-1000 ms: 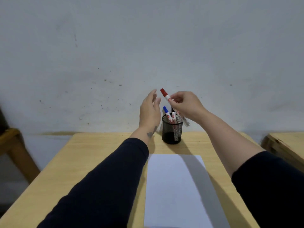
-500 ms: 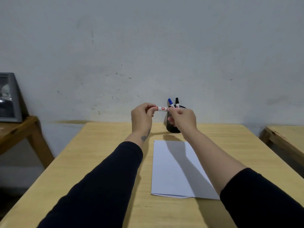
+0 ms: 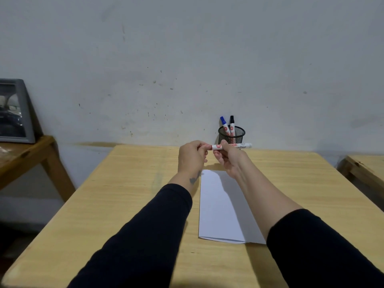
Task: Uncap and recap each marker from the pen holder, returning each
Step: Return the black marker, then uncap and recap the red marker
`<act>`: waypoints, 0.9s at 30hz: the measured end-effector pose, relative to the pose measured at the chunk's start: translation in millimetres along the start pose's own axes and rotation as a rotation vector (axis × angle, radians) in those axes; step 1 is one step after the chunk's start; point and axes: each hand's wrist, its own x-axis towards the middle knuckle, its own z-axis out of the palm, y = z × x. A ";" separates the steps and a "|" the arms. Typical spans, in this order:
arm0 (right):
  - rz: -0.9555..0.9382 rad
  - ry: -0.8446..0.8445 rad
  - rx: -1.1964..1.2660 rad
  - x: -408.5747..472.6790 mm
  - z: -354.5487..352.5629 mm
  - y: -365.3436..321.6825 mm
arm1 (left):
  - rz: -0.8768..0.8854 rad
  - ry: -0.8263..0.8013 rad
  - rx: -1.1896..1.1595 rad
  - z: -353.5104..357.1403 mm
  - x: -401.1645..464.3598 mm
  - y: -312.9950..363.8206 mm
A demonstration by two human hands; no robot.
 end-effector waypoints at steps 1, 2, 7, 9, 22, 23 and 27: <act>-0.015 -0.007 -0.001 0.9 -0.2 1.5 | -0.022 -0.007 -0.008 0.2 1.7 -0.3; -0.030 -0.014 -0.006 2.6 -0.8 3.2 | -0.051 -0.019 -0.019 0.6 3.7 -0.4; -0.121 0.047 -0.005 10.9 -14.6 -2.5 | -0.264 -0.082 -0.088 -9.4 15.1 -5.8; -0.133 0.043 0.008 13.1 -23.6 -8.9 | -0.245 -0.069 0.007 -18.4 18.1 -13.5; -0.242 0.035 -0.209 12.0 -21.6 9.3 | -0.147 -0.174 0.579 1.3 22.1 -55.0; -0.241 0.041 -0.210 12.1 -22.2 10.6 | -0.124 -0.169 0.579 1.4 20.1 -55.7; -0.240 0.067 -0.242 12.5 -17.3 18.2 | -0.022 -0.175 0.641 -6.7 10.9 -60.6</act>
